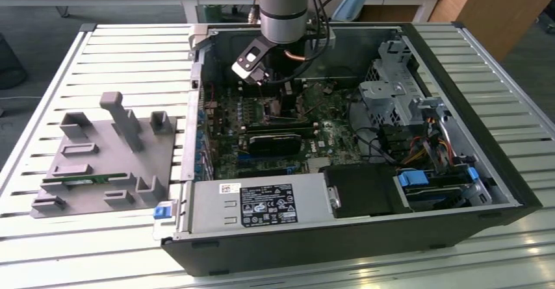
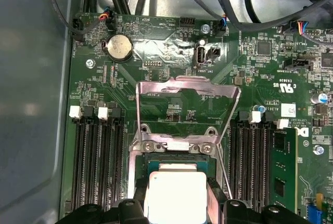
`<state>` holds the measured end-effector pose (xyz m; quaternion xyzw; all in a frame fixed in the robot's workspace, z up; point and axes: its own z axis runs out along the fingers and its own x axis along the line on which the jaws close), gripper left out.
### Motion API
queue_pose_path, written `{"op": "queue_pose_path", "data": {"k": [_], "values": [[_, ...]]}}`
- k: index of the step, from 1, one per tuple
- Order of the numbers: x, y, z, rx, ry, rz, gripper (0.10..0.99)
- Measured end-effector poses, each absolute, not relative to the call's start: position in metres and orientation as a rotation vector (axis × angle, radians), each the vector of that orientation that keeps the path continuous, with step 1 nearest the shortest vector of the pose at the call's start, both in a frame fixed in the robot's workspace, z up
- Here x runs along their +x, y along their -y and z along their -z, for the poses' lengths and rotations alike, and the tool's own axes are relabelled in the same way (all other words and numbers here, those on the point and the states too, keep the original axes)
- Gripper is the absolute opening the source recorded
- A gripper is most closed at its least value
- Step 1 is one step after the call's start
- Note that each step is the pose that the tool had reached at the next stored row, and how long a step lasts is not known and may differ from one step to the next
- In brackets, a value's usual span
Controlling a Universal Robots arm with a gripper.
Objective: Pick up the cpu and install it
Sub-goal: 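Place the cpu into insertion slot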
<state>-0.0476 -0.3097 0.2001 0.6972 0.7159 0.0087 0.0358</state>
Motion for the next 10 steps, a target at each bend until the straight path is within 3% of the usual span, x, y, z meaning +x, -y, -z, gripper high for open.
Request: {"op": "queue_pose_path", "data": {"k": [10], "values": [[-0.0477, 0.3093, -0.1967, 2.147, -2.194, -0.026, 0.529]]}}
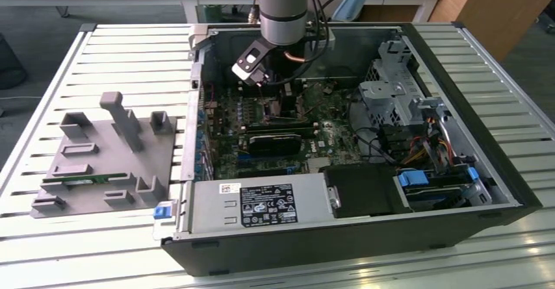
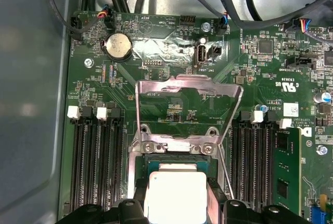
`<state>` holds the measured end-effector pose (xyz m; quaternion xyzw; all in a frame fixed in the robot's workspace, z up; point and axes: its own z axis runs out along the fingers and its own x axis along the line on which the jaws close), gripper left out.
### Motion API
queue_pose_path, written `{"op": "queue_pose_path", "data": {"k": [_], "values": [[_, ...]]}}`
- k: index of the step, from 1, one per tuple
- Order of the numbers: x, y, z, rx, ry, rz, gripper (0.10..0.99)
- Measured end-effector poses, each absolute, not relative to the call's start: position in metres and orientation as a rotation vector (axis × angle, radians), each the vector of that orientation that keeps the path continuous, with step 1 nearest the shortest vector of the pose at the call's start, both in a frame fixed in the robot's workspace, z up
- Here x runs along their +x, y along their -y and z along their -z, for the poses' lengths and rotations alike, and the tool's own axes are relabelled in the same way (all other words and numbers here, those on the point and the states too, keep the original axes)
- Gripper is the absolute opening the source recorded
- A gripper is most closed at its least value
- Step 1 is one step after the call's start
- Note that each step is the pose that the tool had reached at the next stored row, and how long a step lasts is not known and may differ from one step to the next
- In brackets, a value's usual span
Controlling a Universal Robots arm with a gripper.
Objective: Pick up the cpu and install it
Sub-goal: 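Place the cpu into insertion slot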
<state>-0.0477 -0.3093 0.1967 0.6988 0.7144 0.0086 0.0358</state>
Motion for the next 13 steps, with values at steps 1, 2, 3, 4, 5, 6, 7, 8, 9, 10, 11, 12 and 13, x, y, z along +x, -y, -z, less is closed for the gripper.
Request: {"op": "queue_pose_path", "data": {"k": [1, 2, 3, 4, 5, 6, 7, 8, 9, 10, 11, 12, 13], "values": [[-0.0477, 0.3093, -0.1966, 2.147, -2.194, -0.026, 0.529], [-0.0477, 0.3093, -0.1966, 2.147, -2.194, -0.026, 0.529], [-0.0477, 0.3093, -0.1966, 2.147, -2.194, -0.026, 0.529], [-0.0476, 0.3093, -0.1965, 2.147, -2.194, -0.026, 0.529], [-0.0476, 0.3093, -0.1967, 2.147, -2.194, -0.027, 0.529], [-0.0476, 0.3092, -0.1968, 2.147, -2.194, -0.027, 0.529], [-0.0476, 0.3092, -0.1967, 2.147, -2.194, -0.027, 0.529], [-0.0476, 0.3093, -0.1968, 2.148, -2.194, -0.027, 0.529], [-0.0477, 0.3093, -0.1968, 2.148, -2.193, -0.027, 0.529], [-0.0477, 0.3093, -0.1969, 2.149, -2.192, -0.026, 0.529], [-0.0477, 0.3093, -0.1967, 2.15, -2.191, -0.026, 0.529], [-0.0476, 0.3093, -0.1965, 2.151, -2.19, -0.026, 0.529], [-0.0476, 0.3093, -0.1962, 2.153, -2.188, -0.026, 0.529]]}}
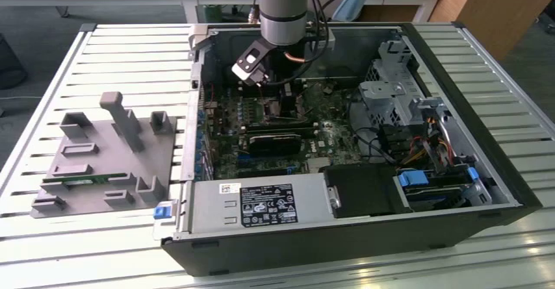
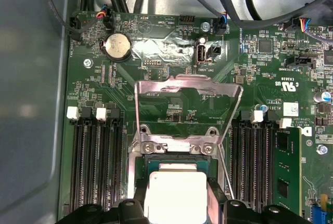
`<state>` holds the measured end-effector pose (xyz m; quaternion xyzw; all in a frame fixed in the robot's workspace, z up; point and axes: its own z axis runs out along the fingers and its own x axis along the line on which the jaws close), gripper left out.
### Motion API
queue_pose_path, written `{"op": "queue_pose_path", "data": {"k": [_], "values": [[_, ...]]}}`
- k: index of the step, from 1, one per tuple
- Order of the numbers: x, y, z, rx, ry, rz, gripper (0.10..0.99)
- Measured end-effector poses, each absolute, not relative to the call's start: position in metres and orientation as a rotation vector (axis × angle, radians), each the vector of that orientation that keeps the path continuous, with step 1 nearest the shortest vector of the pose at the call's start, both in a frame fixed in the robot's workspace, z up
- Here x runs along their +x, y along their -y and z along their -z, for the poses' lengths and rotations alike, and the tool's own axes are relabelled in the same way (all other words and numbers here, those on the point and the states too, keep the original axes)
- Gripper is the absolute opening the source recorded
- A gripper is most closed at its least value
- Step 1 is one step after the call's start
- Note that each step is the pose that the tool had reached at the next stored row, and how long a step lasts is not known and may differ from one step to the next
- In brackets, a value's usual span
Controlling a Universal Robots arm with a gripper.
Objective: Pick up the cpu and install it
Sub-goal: 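Place the cpu into insertion slot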
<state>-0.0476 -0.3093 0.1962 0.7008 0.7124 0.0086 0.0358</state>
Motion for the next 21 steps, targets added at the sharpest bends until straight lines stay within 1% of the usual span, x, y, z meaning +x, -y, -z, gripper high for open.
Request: {"op": "queue_pose_path", "data": {"k": [14, 17, 18, 21], "values": [[-0.0474, 0.3093, -0.194, 2.159, -2.182, -0.026, 0.529], [-0.0473, 0.3092, -0.1936, 2.159, -2.182, -0.027, 0.541], [-0.0474, 0.3092, -0.1937, 2.159, -2.182, -0.027, 0.604], [-0.0474, 0.3093, -0.1938, 2.159, -2.182, -0.026, 0.604]]}}
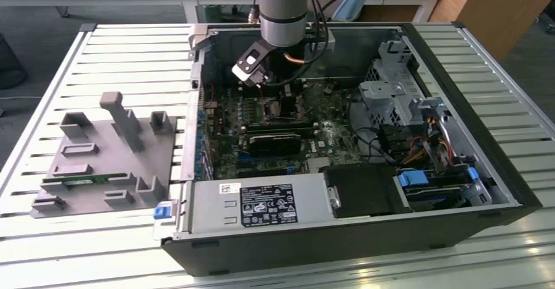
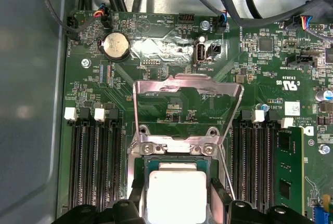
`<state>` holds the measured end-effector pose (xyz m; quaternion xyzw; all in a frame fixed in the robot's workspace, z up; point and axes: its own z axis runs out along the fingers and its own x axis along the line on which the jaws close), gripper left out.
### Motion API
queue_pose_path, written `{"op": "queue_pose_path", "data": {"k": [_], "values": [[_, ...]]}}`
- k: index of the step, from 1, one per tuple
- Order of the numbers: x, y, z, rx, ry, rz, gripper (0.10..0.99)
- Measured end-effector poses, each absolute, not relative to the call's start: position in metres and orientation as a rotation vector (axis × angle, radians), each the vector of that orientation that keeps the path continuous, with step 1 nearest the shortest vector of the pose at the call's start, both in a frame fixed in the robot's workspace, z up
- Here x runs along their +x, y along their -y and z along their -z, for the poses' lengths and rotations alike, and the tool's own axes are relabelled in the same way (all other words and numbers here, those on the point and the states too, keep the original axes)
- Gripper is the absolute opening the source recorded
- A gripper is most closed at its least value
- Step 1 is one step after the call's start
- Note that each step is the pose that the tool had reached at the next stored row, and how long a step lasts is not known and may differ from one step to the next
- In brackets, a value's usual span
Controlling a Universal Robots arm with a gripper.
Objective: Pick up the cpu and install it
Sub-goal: 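Place the cpu into insertion slot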
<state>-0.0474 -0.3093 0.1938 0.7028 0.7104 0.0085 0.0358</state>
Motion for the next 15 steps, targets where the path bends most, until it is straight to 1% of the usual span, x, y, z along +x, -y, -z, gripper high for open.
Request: {"op": "queue_pose_path", "data": {"k": [9, 10, 11, 12, 14, 15], "values": [[-0.047, 0.309, -0.204, 2.159, -2.182, -0.026, 0.604], [-0.047, 0.309, -0.206, 2.159, -2.182, -0.026, 0.592], [-0.047, 0.309, -0.207, 2.159, -2.182, -0.026, 0.529], [-0.047, 0.309, -0.209, 2.159, -2.182, -0.026, 0.529], [-0.047, 0.309, -0.212, 2.159, -2.182, -0.026, 0.408], [-0.047, 0.309, -0.213, 2.159, -2.182, -0.026, 0.408]]}}
